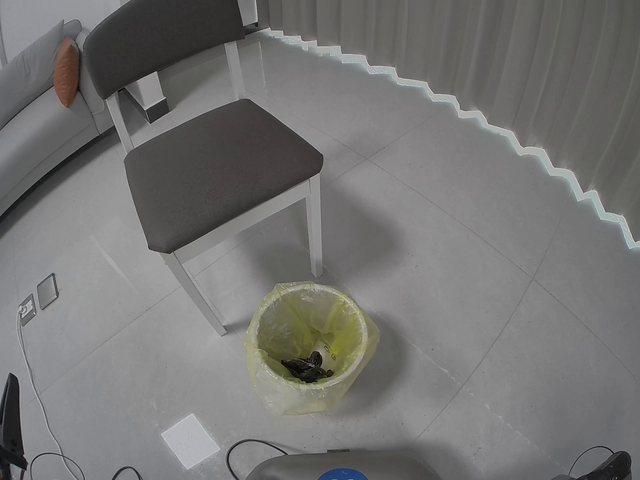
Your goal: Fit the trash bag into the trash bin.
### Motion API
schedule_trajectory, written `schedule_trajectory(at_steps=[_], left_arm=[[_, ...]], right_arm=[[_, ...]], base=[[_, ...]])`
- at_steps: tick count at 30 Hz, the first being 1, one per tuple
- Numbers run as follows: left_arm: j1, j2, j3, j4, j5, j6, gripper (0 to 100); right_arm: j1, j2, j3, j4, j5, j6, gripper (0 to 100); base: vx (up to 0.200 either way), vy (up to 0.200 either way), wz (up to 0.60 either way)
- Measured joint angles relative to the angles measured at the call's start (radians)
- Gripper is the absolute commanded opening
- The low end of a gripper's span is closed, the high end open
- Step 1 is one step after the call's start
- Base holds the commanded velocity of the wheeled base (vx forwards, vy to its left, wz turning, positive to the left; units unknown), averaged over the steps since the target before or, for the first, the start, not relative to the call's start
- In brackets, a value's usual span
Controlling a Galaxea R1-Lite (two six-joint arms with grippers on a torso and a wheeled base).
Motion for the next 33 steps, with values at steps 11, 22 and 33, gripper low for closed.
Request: schedule_trajectory(at_steps=[11, 22, 33], left_arm=[[0.117, -0.056, 0.024, 0.001, -0.062, 0.040, 100], [0.139, -0.084, 0.139, -0.031, 0.110, 0.123, 100], [0.139, -0.087, 0.213, 0.028, 0.353, 0.162, 100]], right_arm=[[0.000, -0.001, 0.085, -0.198, -0.005, -0.027, 100], [0.000, -0.001, 0.204, -0.310, -0.063, -0.031, 100], [-0.001, -0.001, 0.219, -0.337, -0.242, -0.032, 100]], base=[[0.000, 0.000, 0.00], [0.000, 0.000, 0.00], [0.000, 0.000, 0.00]])
